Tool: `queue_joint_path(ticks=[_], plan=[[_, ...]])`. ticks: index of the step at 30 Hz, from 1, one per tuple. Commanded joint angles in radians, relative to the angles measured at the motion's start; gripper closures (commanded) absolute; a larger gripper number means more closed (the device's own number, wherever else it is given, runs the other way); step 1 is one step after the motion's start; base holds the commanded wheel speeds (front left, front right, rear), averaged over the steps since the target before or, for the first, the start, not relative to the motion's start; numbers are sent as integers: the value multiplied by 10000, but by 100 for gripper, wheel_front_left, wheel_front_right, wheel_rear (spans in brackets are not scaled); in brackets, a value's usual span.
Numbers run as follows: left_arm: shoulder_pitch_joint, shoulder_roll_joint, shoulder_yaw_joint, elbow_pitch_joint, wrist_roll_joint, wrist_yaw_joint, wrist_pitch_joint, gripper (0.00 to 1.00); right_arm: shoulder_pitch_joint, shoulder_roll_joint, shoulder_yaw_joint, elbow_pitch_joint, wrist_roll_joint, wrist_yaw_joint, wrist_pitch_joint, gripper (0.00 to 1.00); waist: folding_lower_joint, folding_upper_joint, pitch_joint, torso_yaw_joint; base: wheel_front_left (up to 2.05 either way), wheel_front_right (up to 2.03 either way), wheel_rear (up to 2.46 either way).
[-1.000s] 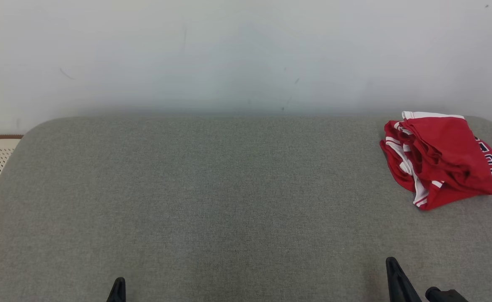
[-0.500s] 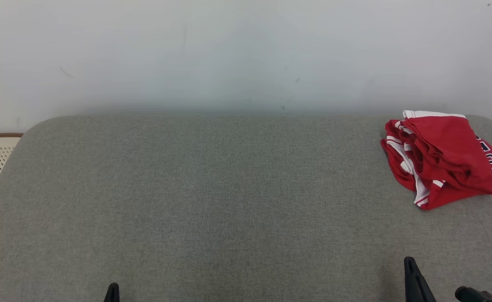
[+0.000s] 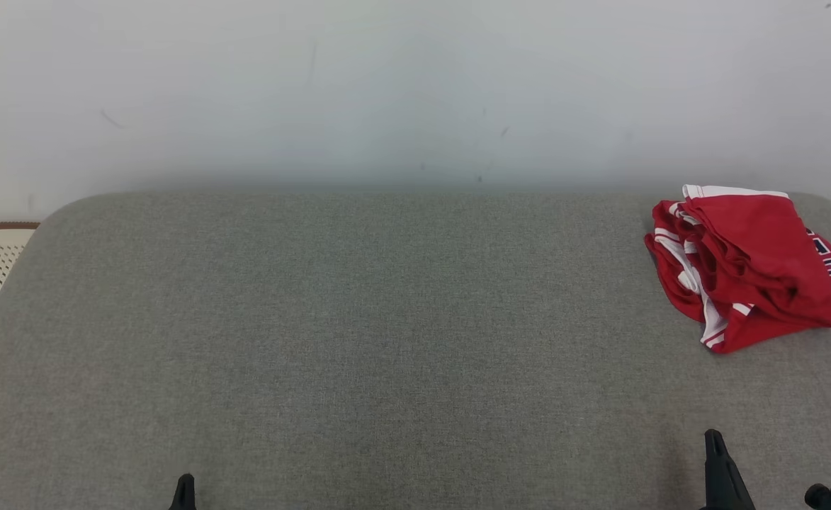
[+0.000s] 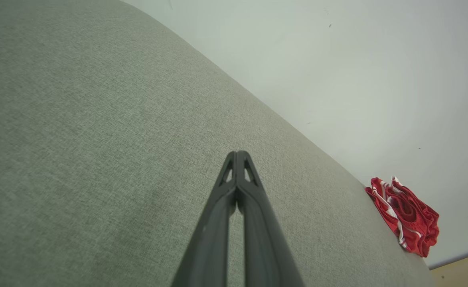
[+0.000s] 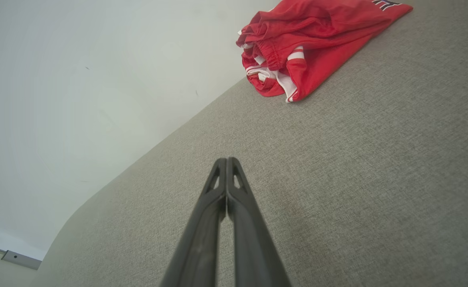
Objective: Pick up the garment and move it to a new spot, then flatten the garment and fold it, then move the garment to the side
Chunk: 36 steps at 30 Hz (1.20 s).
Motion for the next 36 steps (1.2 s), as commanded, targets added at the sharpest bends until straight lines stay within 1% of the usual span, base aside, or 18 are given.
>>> queue_joint_path(ticks=[1, 18, 32, 36], plan=[[-279, 112, 41, -68, -333, -51, 44, 100, -200, -78, -56, -115, 345, -1, 62, 100, 0, -1, 3, 1, 0, 0, 0], [-505, 145, 108, 213, -2842, -299, 532, 100, -317, -147, -461, -105, 3033, 0, 672, 100, 0, -1, 63, 20, 0, 0, 0], [-657, 149, 166, 420, -4512, -464, 873, 100, -422, -162, -769, -89, 4784, 0, 1108, 100, 0, -1, 109, 34, 0, 0, 0], [-701, 149, 179, 455, -4821, -506, 950, 100, -445, -161, -835, -85, 5133, 0, 1202, 100, 0, -1, 118, 37, 0, 0, 0]])
